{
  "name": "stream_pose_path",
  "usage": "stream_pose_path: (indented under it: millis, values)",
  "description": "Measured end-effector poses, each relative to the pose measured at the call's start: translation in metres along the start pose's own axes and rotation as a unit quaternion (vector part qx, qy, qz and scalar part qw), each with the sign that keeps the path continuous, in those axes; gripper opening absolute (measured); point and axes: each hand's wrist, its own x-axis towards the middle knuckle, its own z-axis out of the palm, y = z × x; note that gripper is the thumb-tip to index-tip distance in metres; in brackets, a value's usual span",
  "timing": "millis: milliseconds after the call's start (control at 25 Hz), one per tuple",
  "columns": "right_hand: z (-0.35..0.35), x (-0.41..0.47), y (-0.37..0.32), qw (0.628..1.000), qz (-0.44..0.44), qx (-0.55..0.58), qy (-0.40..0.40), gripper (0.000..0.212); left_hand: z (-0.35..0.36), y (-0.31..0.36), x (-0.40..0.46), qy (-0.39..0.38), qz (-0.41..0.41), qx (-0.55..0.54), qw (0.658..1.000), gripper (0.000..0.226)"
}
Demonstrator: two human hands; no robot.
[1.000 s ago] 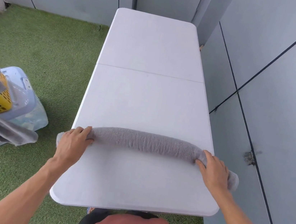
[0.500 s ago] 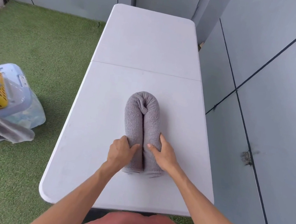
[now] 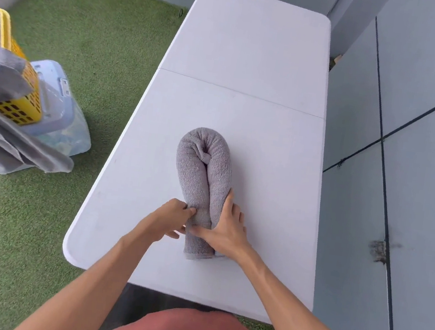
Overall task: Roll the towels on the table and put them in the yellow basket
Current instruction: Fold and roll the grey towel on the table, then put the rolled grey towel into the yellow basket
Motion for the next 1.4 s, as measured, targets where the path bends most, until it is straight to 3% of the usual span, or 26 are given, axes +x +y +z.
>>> stream_pose_path:
  millis: [160,320,480,640,800,1160,1400]
  values:
    - [0.027,0.008,-0.039,0.981,-0.031,-0.179,0.074,0.150,-0.049,-0.007,-0.005,-0.073,-0.024,0.087,0.993,0.032]
    - [0.066,0.024,-0.094,0.960,-0.049,-0.238,0.137,0.129,-0.105,-0.033,-0.001,-0.061,0.005,0.094,0.994,0.038]
    - [0.119,0.043,-0.178,0.969,-0.070,-0.197,0.132,0.117,-0.194,-0.094,-0.007,0.063,0.084,0.134,0.985,0.052]
    - [0.179,0.064,-0.284,0.981,-0.088,-0.156,0.075,0.113,-0.309,-0.170,-0.025,0.250,0.081,0.179,0.948,0.043]
    - [0.235,0.089,-0.395,0.987,-0.121,-0.104,0.015,0.113,-0.426,-0.229,-0.028,0.358,0.068,0.189,0.912,0.039]
    - [0.295,0.228,-0.611,0.963,-0.216,-0.162,-0.015,0.112,-0.634,-0.265,0.028,0.465,0.061,0.150,0.870,0.030]
    - [0.318,0.389,-0.756,0.911,-0.271,-0.310,-0.032,0.109,-0.752,-0.255,0.114,0.436,0.013,0.106,0.893,0.039]
